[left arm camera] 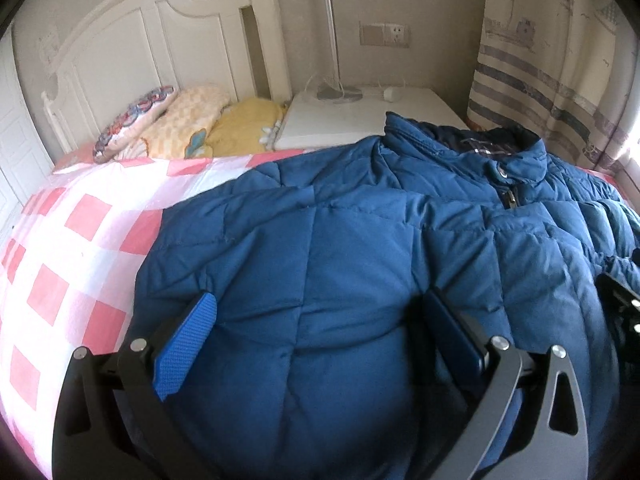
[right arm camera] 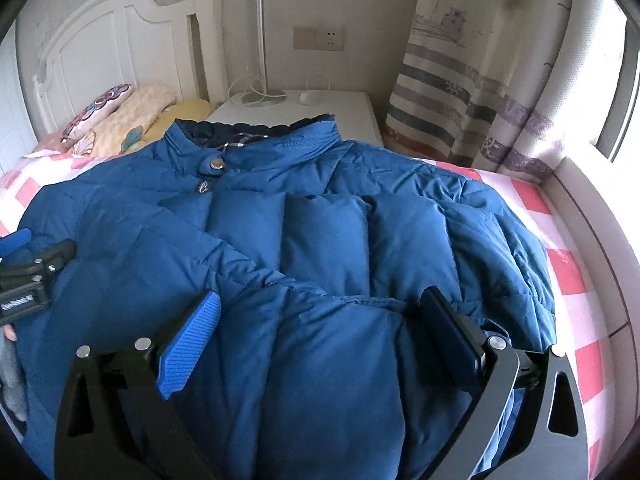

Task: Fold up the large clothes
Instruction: 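Release the jacket and flatten the folded side with both grippers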

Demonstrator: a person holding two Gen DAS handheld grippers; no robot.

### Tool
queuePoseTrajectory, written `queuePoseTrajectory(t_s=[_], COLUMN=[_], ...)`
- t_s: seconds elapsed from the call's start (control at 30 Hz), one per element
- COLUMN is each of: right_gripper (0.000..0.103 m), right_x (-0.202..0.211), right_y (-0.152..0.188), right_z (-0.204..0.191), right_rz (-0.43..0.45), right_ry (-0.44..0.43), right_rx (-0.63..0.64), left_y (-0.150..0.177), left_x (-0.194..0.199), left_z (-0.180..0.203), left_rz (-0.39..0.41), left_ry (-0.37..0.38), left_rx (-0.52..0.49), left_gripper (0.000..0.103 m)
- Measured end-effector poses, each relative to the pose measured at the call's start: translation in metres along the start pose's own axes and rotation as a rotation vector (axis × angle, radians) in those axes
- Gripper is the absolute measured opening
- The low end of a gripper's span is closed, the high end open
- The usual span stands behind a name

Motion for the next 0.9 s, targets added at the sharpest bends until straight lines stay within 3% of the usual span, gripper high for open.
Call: queuePoseTrajectory(t_s=[0.1, 0.17, 0.33, 0.47, 0.63, 0.8, 0.9], right_gripper=[0.096, 0.096, 0.096, 0.096, 0.096, 0.097, 0.097], right_x=[0.001, 0.001, 0.002, 0.002, 0.001, 0.001, 0.017], right_y=[0.001, 0.002, 0.002, 0.001, 0.0, 0.0, 0.005], right_z=[-0.001, -0.001, 0.0, 0.002, 0.006, 0.005, 0.005], right_rz=[0.005, 0.007, 0.014, 0.016, 0.008, 0.001, -0.054], right_ry=[-0.007, -0.005, -0.011, -0.018, -0.034, -0.033, -0.049], right_rx=[-0.008, -0.007, -0.01, -0.016, -0.032, -0.03, -0.026], left_y=[-0.011, -0.021, -0.033, -0.026, -0.027, -0.023, -0.019], left_x=[0.018, 0.024, -0.021, -0.024, -0.028, -0.022, -0.003], left_z=[0.0, 0.005, 0.037, 0.051, 0.05, 0.055, 0.046], left_rz=[0.003, 0.032, -0.037, 0.044, 0.033, 0.034, -0.036], left_ry=[0.111, 0.133, 0.062, -0.02, -0.019, -0.063, -0.012], left_rx=[0.057, 0.067, -0.008, -0.076, -0.068, -0.089, -0.091], left_gripper=[0.101, 0.101, 0.101, 0.101, 0.101, 0.101, 0.101])
Point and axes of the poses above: each gripper's, at about its wrist camera, not at the fingertips, and x roughly against the way its jaws point, z to its right, y to its underside, the point moved 2 cm from there along -x, roughly the way its jaws point, and after that the axes turned 1 degree about -x, right-handed, at the moved point
